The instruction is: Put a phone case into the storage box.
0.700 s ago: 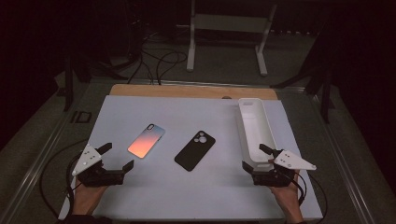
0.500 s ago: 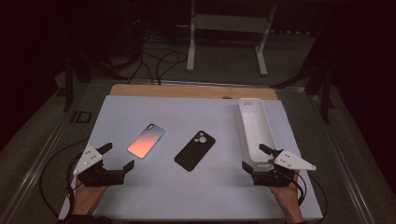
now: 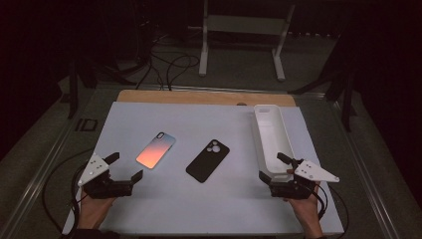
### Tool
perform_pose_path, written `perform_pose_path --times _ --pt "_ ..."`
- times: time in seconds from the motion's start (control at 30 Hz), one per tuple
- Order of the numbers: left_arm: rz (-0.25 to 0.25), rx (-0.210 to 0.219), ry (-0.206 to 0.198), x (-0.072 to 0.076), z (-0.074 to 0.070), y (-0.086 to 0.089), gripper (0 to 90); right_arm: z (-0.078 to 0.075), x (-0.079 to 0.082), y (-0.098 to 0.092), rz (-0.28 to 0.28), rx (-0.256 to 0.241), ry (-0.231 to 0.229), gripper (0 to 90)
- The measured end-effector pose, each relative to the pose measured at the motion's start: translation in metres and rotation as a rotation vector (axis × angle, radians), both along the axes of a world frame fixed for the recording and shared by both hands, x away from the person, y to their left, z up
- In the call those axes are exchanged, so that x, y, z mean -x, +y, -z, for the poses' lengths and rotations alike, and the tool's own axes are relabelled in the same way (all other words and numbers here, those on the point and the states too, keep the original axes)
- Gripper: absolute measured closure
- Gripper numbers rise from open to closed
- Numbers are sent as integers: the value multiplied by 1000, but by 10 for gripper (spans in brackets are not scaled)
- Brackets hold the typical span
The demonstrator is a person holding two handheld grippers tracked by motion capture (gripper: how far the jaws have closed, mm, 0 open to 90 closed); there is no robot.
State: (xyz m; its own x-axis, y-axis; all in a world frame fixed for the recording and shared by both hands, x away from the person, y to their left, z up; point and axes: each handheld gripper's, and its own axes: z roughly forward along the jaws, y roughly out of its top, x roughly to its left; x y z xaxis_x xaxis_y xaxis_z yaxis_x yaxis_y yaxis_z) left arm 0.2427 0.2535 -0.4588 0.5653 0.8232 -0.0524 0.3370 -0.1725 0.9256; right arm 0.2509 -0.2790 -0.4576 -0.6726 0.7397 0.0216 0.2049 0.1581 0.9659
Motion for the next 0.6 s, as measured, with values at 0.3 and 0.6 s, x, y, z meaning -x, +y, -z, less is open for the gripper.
perform_pose_path --times 0.3,0.6 --pt "1 -29 32 -6 1 -4 0 1 -1 2 -3 16 14 82" --pt "-4 -69 77 -17 -1 -7 0 0 -2 3 -1 25 15 82"
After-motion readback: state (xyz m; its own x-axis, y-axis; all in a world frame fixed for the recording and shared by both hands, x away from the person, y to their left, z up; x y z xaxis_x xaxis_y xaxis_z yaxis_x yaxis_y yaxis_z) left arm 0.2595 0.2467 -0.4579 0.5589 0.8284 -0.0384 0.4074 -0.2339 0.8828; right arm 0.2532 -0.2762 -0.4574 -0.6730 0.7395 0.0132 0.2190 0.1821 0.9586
